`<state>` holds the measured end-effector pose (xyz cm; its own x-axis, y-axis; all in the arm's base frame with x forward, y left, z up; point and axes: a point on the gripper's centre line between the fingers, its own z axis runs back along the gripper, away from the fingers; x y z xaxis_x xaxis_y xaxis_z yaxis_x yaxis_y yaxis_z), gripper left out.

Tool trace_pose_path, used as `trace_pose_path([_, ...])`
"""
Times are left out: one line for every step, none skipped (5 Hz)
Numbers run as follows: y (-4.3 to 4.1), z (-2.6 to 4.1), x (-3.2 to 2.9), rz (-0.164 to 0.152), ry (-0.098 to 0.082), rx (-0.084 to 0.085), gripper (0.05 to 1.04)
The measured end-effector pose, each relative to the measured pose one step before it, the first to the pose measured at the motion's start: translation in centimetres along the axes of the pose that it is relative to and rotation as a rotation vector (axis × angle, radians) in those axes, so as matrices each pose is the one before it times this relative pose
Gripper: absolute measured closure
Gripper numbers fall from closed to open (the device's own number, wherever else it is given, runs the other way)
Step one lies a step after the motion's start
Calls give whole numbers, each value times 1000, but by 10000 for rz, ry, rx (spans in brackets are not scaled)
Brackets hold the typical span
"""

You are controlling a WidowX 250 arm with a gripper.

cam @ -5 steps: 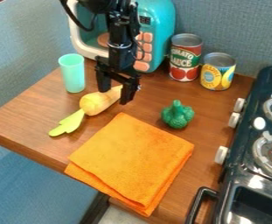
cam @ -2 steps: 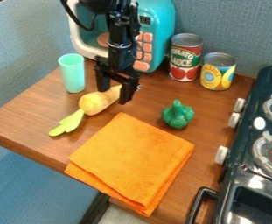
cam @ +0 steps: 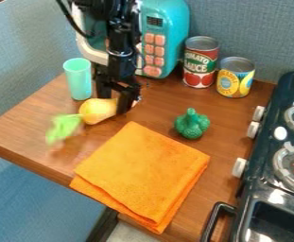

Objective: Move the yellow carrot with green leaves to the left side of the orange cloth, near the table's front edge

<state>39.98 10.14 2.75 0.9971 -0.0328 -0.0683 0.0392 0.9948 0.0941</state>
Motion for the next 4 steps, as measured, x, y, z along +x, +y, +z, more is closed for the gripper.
trace_pose_path([93, -235, -34, 69, -18, -209, 561])
trace_pose_path([40, -38, -38, 122, -55, -289, 637])
trace_pose_path([-297, 114, -334, -62, -54, -167, 641])
trace_pose_path([-295, 1472, -1350, -18, -299, 71, 641])
